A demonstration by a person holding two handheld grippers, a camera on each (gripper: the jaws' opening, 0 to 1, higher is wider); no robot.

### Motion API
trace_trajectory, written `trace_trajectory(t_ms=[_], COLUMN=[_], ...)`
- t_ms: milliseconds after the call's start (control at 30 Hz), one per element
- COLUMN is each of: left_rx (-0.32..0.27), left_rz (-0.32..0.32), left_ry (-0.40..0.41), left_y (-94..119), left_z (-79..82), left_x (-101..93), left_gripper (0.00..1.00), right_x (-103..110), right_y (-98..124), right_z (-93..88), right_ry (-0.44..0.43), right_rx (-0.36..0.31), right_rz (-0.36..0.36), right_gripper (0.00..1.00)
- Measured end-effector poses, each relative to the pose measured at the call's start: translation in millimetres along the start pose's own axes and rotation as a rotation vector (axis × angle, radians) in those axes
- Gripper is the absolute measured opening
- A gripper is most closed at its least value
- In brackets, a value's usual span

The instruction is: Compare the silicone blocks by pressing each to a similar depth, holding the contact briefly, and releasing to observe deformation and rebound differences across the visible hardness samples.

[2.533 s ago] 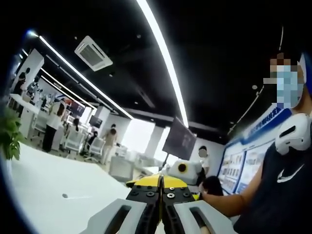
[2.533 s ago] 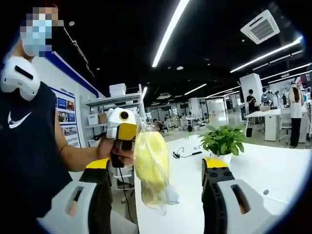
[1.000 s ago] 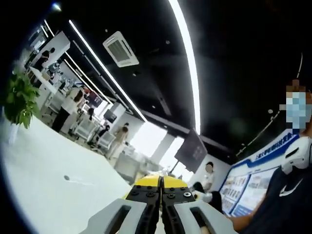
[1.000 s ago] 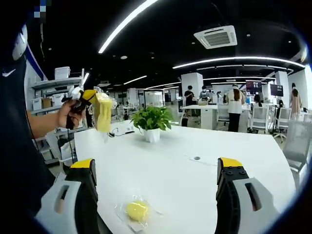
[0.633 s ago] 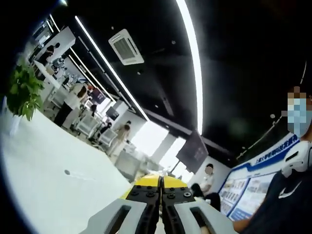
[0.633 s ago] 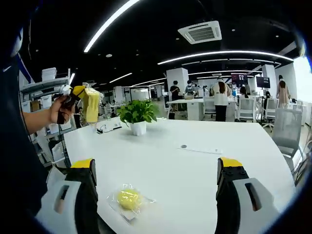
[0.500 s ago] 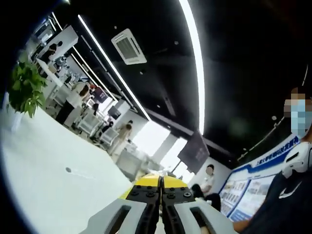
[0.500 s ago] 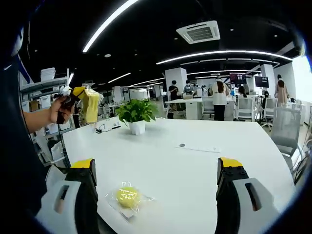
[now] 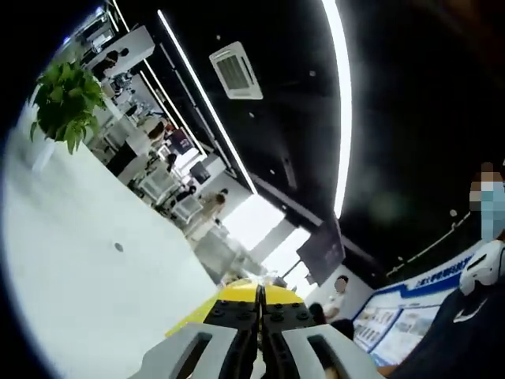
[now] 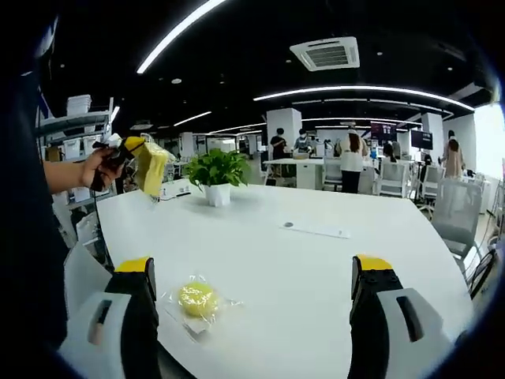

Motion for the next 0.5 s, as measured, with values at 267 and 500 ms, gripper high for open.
trace_trajectory(t_ms=[267, 500], left_rx=[0.021, 0.048], left_rz=[0.039, 0.091], left_ry=[0.043, 0.074], left_y=[3.6, 7.1], left_z=[-15.2, -29.8], left_x=[22.1, 45.9], left_gripper=[0.00, 0.00], right_x=[-1.4, -1.8], right_y=[5.4, 4.5], right_z=[-8.6, -15.4], right_ry=[-0.023, -0.032], right_rx=[0.009, 0.024], right_rz=[-0.012, -0.010], right_gripper=[0.97, 0.97])
Point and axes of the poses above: the point that each gripper's makers call its tool centre point, and the gripper's own axes: y roughly backward along the fingers, x roughly to its left, z roughly out of its top, the point moved 6 cm from there along y, roughly backward along the fingers, and after that the axes turned 13 degrees about z, right-handed, at the moved point
